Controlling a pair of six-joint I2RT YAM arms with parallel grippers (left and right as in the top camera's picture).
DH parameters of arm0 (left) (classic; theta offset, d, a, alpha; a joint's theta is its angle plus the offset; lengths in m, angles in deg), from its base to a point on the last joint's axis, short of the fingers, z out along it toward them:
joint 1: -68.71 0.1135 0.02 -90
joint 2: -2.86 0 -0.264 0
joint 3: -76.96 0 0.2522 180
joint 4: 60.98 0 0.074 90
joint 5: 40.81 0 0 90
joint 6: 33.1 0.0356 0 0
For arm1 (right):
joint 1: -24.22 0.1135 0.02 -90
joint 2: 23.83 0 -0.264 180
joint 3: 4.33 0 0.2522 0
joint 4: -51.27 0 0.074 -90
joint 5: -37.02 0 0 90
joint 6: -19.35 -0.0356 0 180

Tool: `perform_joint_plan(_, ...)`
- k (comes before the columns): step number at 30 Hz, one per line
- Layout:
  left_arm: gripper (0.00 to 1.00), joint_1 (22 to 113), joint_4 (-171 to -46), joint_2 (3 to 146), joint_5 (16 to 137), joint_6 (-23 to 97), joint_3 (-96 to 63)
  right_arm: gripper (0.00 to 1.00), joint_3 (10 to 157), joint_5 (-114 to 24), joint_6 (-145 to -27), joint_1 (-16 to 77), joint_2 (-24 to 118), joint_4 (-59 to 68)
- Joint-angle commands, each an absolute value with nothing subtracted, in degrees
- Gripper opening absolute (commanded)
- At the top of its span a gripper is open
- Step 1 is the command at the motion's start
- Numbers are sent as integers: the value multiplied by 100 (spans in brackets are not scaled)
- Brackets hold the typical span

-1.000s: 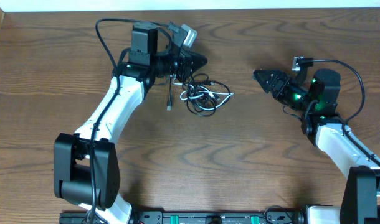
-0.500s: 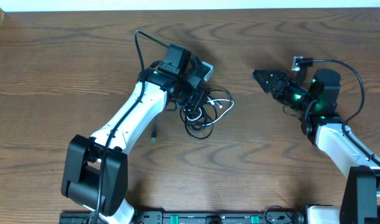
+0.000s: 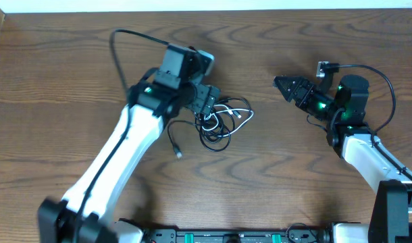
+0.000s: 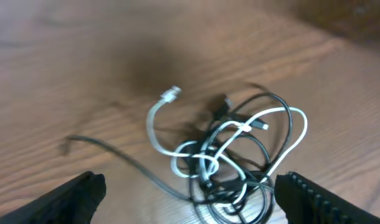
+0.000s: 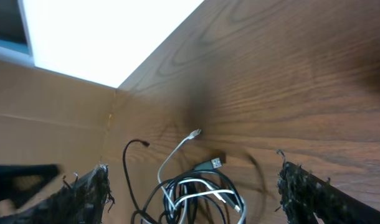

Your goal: Untangle cables

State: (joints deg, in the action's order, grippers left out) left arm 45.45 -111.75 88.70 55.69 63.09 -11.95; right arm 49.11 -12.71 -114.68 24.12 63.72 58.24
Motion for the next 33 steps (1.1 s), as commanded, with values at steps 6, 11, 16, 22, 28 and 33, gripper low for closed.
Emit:
perform_joint_plan(6, 92, 4564, -11459, 8761, 4791, 5888, -1276, 84, 4907, -1404, -11319, 2377, 6393, 5787)
perform_joint_plan(11, 92, 4564, -11051, 9163, 4507, 5673, -1276, 84, 4907, -1402, -11319, 2390, 6393, 5785)
perform_joint_plan(16, 92, 4505, -11258, 9690, 4535, 5328, -1276, 84, 4907, -1400, -11319, 2388, 6393, 5782)
perform_joint_plan(22, 92, 4077, -11643, 10070, 4551, 5291, -1276, 84, 4907, -1406, -11317, 2388, 6393, 5782)
perform_joint_plan(28, 93, 3865, -12238, 10330, 4549, 4976, -1276, 84, 4907, -1404, -11219, 2388, 6393, 5780)
perform_joint_plan(33, 93, 3867, -12404, 10522, 4553, 4528, -1263, 84, 4907, -1402, -11212, 2388, 6393, 5780)
